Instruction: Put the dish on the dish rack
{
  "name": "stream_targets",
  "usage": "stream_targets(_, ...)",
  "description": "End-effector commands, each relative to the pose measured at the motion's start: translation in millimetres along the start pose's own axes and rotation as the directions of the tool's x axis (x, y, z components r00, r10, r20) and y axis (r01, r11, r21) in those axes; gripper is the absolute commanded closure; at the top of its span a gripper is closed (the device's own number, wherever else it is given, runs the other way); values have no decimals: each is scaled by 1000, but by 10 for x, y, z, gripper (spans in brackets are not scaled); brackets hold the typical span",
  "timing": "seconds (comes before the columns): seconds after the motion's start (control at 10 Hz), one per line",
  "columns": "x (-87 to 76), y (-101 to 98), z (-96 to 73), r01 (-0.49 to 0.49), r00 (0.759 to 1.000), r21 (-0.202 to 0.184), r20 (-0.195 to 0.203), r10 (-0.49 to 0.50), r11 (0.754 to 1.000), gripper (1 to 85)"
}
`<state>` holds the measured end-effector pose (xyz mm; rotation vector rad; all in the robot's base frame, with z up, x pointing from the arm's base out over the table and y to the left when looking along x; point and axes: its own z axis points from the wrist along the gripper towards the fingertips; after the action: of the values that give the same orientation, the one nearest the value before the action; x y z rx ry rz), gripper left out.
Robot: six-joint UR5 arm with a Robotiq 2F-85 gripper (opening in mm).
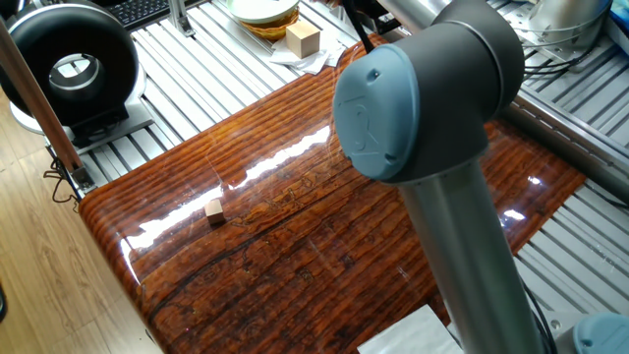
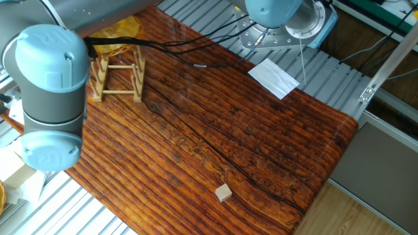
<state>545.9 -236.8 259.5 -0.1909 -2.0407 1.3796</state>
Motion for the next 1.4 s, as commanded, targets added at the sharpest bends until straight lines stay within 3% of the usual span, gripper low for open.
stream_targets(0.0, -19, 60, 0, 3, 1000, -19, 1, -3, 1000, 847)
stream_targets(0.6, 44, 110, -79, -5, 999, -25, -36, 4, 1000, 847)
stream_targets(0.9, 62, 205, -61, -30, 998, -56, -50, 27, 998, 847)
stream_targets(1.0, 39, 191, 1, -20, 999, -54, -44, 18, 998, 847)
stream_targets(1.3, -126, -30, 214, 44, 998, -5, 44, -44, 999, 847)
